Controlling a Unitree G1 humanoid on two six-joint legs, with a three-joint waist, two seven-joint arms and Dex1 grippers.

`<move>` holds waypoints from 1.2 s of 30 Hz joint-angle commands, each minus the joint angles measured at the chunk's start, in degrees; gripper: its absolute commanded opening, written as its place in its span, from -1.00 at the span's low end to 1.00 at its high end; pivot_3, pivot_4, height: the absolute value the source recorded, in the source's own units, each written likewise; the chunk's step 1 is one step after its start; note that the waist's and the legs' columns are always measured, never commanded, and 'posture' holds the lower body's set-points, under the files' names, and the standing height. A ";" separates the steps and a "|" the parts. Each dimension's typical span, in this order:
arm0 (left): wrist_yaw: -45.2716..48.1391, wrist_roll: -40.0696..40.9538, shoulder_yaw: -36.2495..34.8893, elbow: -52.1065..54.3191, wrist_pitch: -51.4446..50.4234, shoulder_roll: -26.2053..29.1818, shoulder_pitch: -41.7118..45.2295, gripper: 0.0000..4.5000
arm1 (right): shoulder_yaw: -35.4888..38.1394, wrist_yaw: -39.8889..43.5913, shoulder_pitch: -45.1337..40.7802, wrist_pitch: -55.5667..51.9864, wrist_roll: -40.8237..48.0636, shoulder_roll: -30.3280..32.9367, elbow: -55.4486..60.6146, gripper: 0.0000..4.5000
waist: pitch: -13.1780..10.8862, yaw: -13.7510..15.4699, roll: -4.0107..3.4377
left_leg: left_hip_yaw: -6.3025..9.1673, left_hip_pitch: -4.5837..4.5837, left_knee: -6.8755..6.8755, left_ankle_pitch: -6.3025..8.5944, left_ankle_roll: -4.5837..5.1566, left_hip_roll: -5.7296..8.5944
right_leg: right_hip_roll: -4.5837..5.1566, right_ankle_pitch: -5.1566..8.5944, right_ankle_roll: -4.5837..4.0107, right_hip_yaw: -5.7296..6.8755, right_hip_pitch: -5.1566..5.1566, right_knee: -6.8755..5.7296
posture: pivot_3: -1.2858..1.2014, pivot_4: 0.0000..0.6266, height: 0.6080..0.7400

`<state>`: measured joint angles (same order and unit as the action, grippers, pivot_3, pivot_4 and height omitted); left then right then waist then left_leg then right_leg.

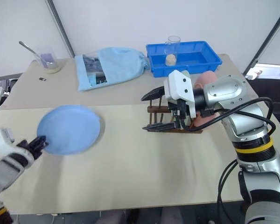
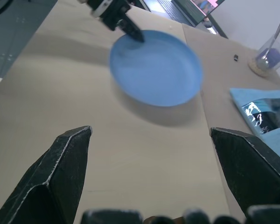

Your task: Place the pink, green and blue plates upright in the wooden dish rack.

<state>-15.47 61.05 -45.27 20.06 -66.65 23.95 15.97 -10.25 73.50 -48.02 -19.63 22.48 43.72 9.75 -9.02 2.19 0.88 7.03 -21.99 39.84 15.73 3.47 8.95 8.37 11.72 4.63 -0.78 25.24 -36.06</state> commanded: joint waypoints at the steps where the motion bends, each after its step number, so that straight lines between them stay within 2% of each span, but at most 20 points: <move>1: -5.74 0.75 5.17 -2.61 1.07 0.42 14.19 -0.98 | -1.45 -3.49 -2.41 6.41 -6.66 -2.24 -1.98 1.00 | -0.01 0.10 0.07 | 0.00 0.00 0.03 0.00 0.00 0.03 | 0.02 0.00 0.00 0.00 -0.01 -0.01 | 0.03 -0.52 1.00; 4: -9.41 -2.08 10.81 -7.52 1.08 -1.42 25.93 -0.98 | -5.10 -8.83 -5.14 11.61 -15.55 -5.76 -6.24 1.00 | 0.00 -0.06 0.18 | 0.00 -0.04 0.08 -0.01 0.00 0.08 | 0.04 -0.03 0.04 0.00 -0.02 -0.01 | 0.03 -0.52 1.00; 9: -11.90 -5.89 16.45 -14.01 1.38 -5.15 35.98 -0.98 | -10.22 -17.52 -9.73 18.99 -28.58 -10.79 -14.61 1.00 | 0.00 -1.58 0.19 | 0.05 -0.01 0.06 -0.24 0.43 0.10 | 0.02 -0.04 0.07 -0.01 0.04 -0.11 | 0.03 -0.52 1.00; 12: -12.21 -7.57 17.58 -16.28 1.24 -6.34 38.64 -0.98 | -11.71 -22.01 -11.84 21.87 -34.00 -13.30 -18.12 1.00 | 0.00 -2.61 0.20 | 0.15 -0.08 0.02 -0.25 0.44 0.15 | 0.00 -0.05 0.06 0.01 0.22 -0.11 | 0.03 -0.52 1.00; 17: -12.46 -7.70 17.19 -17.45 -0.24 -6.89 40.21 -0.98 | -13.37 -24.44 -12.24 24.75 -39.30 -14.97 -20.24 1.00 | 0.00 -3.45 0.20 | 0.20 -0.21 0.03 -0.25 0.43 0.19 | -0.01 -0.08 0.02 0.01 0.52 -0.15 | 0.03 -0.52 1.00; 18: -12.39 -7.78 17.17 -17.62 -0.50 -6.73 40.34 -1.00 | -13.53 -24.90 -12.39 25.47 -40.12 -15.14 -20.65 0.82 | 0.00 -3.46 0.20 | 0.19 -0.21 0.04 -0.25 0.43 0.19 | -0.01 -0.09 -0.01 0.01 0.58 -0.14 | 0.03 -0.52 1.00; 20: -12.21 -7.92 17.04 -17.81 -0.92 -6.43 40.44 -1.00 | -13.59 -25.97 -12.69 26.50 -41.59 -15.44 -21.24 0.68 | 0.00 -3.39 0.20 | 0.19 -0.21 0.07 -0.25 0.41 0.19 | -0.02 -0.10 -0.02 0.01 0.66 -0.11 | 0.03 -0.52 1.00; 31: -12.77 -7.65 14.01 -19.33 -5.21 -6.31 42.26 -1.00 | -13.30 -30.40 -13.54 30.03 -46.90 -16.83 -23.19 -0.99 | 0.00 -3.41 0.20 | 0.18 -0.23 0.09 -0.31 0.32 0.19 | -0.04 -0.13 -0.08 -0.02 0.77 -0.16 | 0.03 -0.52 1.00; 36: -12.40 -7.34 12.98 -20.19 -6.96 -6.53 43.37 -1.00 | -13.42 -30.51 -13.32 31.14 -47.52 -16.80 -23.42 -0.99 | 0.00 -3.44 0.20 | 0.18 -0.26 0.09 -0.31 0.32 0.19 | -0.04 -0.13 -0.08 -0.02 0.80 -0.17 | 0.03 -0.52 1.00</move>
<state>-28.03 53.35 -31.64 -0.27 -72.77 17.14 58.18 -26.57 45.07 -59.64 10.65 -25.77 26.79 -15.24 -9.02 -1.25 1.07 7.21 -22.25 39.93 15.43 3.79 9.14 8.32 11.58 4.55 -0.80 26.05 -36.22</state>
